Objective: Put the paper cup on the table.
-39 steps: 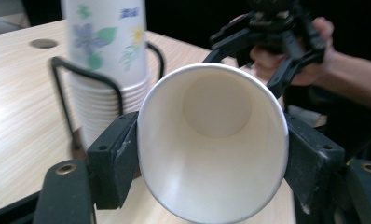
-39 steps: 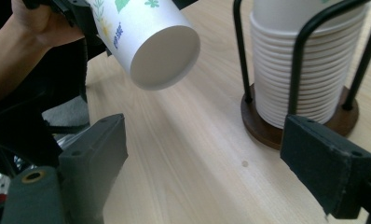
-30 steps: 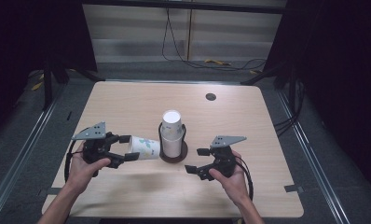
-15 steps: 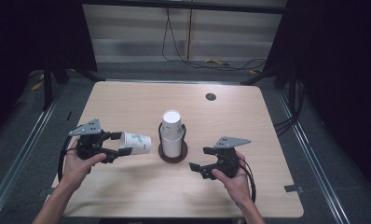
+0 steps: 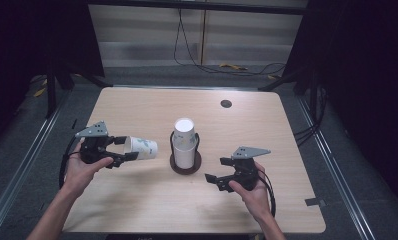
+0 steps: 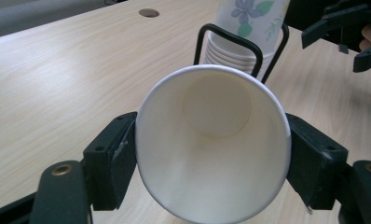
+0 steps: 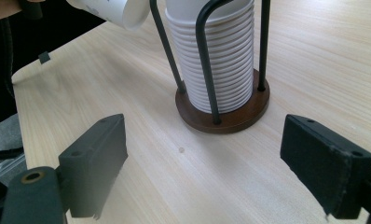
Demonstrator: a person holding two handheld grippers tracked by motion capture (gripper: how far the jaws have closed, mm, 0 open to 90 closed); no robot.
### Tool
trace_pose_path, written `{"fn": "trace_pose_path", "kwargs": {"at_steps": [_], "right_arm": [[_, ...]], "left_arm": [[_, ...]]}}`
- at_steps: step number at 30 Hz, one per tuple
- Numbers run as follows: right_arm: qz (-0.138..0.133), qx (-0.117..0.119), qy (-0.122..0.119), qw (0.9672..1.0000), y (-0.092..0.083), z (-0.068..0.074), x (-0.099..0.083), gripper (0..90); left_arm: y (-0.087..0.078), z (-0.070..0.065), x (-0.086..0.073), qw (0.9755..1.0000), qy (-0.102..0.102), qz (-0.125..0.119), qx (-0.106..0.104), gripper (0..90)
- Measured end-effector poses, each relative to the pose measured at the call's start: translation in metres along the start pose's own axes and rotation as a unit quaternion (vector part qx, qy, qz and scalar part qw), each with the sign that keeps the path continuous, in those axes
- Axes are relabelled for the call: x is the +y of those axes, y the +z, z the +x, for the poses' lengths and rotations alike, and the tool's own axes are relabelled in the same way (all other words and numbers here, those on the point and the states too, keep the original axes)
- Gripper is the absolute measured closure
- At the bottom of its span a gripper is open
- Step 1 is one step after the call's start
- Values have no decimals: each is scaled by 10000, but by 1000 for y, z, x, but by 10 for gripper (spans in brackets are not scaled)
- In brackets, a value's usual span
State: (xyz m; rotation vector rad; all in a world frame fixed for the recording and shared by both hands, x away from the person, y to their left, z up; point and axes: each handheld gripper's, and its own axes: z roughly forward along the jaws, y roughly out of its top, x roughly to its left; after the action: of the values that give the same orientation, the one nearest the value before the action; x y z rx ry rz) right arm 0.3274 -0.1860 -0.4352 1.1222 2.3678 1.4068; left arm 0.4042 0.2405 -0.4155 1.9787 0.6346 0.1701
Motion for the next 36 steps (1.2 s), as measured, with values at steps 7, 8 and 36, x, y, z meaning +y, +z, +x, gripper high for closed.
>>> {"fn": "trace_pose_path", "kwargs": {"at_steps": [7, 8, 36], "right_arm": [[-42, -93, -44, 9999, -8, 6, 1, 143], [-25, -107, -28, 9999, -9, 5, 0, 143], [38, -45, 48, 10000, -5, 0, -5, 158]], "left_arm": [[2, 5, 7, 9994, -2, 288, 203, 259], [2, 8, 9, 9991, 0, 363, 212, 258], [42, 36, 39, 9821, -16, 1767, 650, 255]]}}
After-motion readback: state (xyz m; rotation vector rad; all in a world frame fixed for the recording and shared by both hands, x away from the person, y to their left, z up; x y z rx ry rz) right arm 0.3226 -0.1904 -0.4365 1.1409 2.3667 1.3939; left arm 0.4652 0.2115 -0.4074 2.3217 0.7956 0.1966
